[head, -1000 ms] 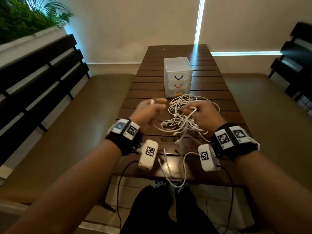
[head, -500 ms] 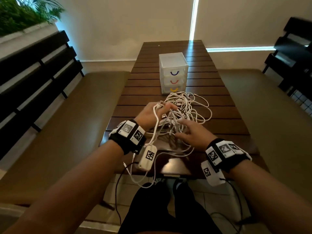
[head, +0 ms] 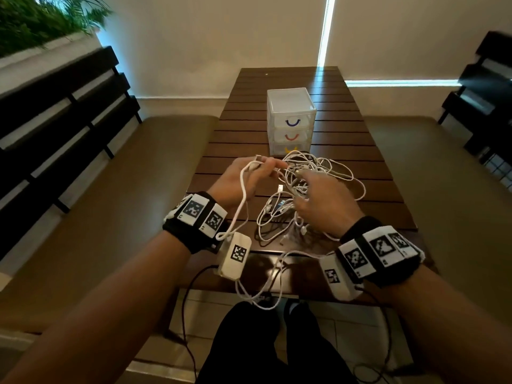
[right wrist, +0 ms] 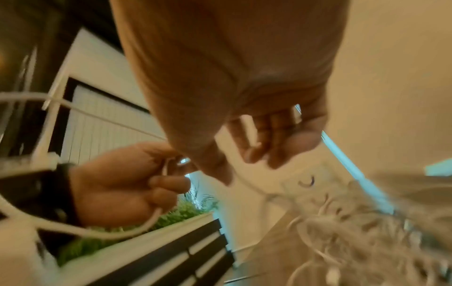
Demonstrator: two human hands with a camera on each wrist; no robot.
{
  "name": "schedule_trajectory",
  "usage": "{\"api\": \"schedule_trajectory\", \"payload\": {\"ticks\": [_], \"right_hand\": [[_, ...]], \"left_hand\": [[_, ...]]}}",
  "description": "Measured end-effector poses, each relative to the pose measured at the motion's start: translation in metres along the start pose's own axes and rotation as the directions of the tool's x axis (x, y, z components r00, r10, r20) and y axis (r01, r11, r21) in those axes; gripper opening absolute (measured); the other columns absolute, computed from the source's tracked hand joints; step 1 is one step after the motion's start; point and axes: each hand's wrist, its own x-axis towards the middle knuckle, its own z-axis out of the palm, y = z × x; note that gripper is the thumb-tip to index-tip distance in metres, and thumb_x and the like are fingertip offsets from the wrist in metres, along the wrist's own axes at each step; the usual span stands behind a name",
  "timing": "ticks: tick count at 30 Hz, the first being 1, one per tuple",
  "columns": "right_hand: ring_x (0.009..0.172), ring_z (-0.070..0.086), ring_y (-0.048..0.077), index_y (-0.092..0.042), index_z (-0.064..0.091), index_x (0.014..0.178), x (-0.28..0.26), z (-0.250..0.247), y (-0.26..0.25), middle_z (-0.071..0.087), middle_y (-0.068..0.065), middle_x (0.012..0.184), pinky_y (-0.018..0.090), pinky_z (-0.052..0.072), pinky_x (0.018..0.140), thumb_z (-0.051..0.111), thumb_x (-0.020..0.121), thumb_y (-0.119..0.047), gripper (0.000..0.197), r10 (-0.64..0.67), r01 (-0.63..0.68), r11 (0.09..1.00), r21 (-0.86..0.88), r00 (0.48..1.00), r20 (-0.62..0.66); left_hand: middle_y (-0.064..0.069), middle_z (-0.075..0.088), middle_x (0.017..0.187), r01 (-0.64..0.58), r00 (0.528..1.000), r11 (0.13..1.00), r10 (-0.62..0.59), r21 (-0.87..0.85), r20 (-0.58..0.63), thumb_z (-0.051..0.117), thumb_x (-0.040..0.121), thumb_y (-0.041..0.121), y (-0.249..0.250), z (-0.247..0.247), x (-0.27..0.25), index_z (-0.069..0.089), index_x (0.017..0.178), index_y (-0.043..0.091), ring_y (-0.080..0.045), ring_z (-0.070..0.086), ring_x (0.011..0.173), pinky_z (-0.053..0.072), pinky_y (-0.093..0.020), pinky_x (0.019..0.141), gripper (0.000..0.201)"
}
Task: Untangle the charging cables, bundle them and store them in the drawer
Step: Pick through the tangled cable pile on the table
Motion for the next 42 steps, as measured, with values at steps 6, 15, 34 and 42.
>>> {"api": "schedule_trajectory", "payload": {"ticks": [6,15,34,42], "right_hand": [[0.075,0.058,0.021,-0.014,0.068,0.088,0.023,0.012,0.031,0.066,0.003,0.084,0.026,0.036,0.063,0.051,0.098,-0.028,0.025,0.079,-0.09,0.996,0.022,0.947,0.312],[0.065,0.053,0.016,-0.008,0.062,0.085,0.02,-0.033,0.023,0.058,0.011,0.078,0.028,0.046,0.061,0.047,0.1,-0.013,0.022,-0.139,0.024,0.882,0.47,0.968,0.21],[0.111,0.058,0.028,-0.032,0.05,0.133,0.027,0.048,0.092,0.061,0.01,0.122,0.033,0.046,0.09,0.066,0.086,-0.019,0.051,0.065,-0.067,0.998,0.005,0.986,0.151],[0.106,0.059,0.017,-0.036,0.048,0.137,0.036,0.04,0.095,0.061,0.006,0.125,0.036,0.047,0.096,0.069,0.086,-0.019,0.058,-0.003,-0.029,0.962,0.27,0.993,0.117]], "left_hand": [[0.01,0.065,0.073,-0.044,0.989,0.923,-0.013,-0.381,-0.146,0.036,0.104,0.022,0.009,-0.006,0.005,0.065,0.101,0.016,-0.003,0.028,0.044,0.016,-0.019,0.04,0.029],[-0.001,0.059,0.077,0.094,0.991,0.988,-0.082,-0.124,0.102,0.061,0.086,-0.007,-0.028,0.05,0.02,0.061,0.117,0.007,-0.003,0.056,0.064,0.049,-0.016,0.062,0.034],[0.004,0.065,0.071,0.022,0.983,0.999,-0.03,-0.044,-0.181,0.046,0.1,0.006,-0.054,0.012,0.015,0.069,0.088,0.003,0.007,0.059,0.066,0.043,-0.008,0.072,0.026],[-0.006,0.061,0.079,0.077,0.942,0.965,-0.153,-0.252,-0.299,0.039,0.103,0.018,-0.03,0.011,0.013,0.065,0.095,-0.003,0.004,0.046,0.04,0.033,-0.005,0.043,0.034]]}}
